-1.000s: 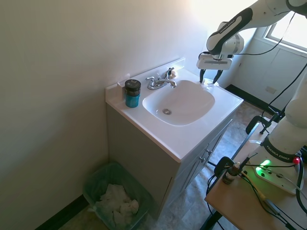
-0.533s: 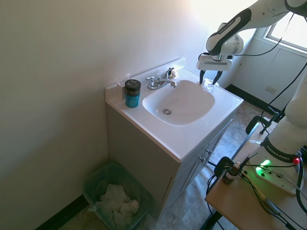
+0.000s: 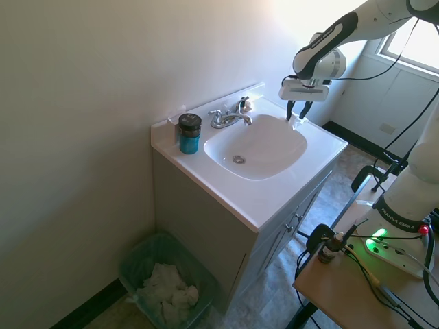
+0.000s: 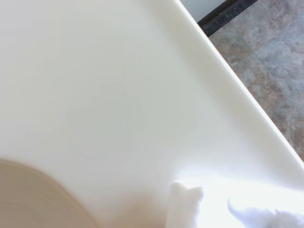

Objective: Throw the tissue in the trash bin

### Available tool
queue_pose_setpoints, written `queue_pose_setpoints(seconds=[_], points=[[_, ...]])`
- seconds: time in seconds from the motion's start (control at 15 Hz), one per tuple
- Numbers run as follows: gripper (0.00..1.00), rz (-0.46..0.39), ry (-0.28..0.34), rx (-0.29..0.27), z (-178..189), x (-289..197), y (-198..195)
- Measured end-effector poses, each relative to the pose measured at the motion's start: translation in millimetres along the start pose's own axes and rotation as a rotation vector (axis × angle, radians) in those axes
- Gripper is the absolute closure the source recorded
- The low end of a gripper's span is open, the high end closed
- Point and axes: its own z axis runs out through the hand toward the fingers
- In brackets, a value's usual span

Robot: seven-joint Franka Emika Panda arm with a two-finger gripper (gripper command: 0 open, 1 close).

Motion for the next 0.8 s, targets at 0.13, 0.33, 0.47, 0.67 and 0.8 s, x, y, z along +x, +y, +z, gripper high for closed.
queue_pose_setpoints(seconds=[0.13,0.33,0.47,0.67,0.8], points=[[1.00,-0.001,-0.002,0.005,-1.0,-2.6,-2.5],[1.00,-0.007,-0.002,0.019,-8.9,-6.3,-9.6],[1.00,-0.021,-0.002,0.032,-21.1,-14.7,-17.3],[1.00,-0.052,0.025,0.060,-60.5,-49.8,-34.4],[1.00,-0.081,0.066,0.074,-92.4,-91.7,-43.3]])
